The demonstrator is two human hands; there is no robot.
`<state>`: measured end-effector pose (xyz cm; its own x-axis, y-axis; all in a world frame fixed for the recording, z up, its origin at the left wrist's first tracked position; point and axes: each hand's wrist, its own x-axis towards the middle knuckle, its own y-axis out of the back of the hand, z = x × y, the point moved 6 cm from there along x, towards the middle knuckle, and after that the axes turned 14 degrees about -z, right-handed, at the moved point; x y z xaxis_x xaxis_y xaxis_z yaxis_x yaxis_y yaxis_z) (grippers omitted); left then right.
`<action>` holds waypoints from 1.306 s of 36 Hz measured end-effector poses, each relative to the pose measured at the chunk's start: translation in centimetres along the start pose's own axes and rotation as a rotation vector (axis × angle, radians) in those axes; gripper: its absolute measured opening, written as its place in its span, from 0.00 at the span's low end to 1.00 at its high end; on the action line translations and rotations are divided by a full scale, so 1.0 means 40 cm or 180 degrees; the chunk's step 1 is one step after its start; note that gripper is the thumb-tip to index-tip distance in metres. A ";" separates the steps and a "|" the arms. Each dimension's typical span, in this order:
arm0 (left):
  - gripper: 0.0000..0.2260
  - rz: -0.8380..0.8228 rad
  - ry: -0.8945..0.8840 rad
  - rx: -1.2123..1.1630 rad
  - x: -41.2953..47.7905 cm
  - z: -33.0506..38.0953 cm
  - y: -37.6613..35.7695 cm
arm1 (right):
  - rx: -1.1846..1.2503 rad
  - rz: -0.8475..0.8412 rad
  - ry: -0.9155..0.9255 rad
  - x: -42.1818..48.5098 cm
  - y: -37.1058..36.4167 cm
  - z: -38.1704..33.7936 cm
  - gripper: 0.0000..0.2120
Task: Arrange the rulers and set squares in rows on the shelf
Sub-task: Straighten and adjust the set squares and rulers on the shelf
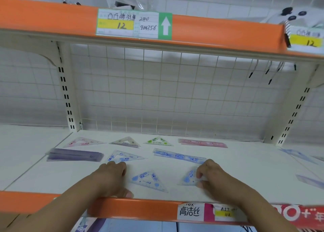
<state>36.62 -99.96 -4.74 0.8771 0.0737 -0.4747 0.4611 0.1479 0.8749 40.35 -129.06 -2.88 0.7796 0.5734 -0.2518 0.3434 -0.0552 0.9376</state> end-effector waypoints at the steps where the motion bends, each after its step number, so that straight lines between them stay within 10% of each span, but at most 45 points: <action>1: 0.31 -0.0021 0.0010 0.0008 0.000 0.002 0.002 | -0.0005 0.0012 -0.0026 0.000 0.004 0.016 0.04; 47: 0.32 -0.0048 0.0699 0.0023 -0.030 0.019 -0.007 | -0.0199 0.0123 -0.0534 0.079 0.074 0.360 0.15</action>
<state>35.55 -100.84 -4.35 0.8200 0.2848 -0.4965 0.4756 0.1435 0.8679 51.36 -139.17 -4.36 0.8698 0.4272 -0.2469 0.2824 -0.0207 0.9591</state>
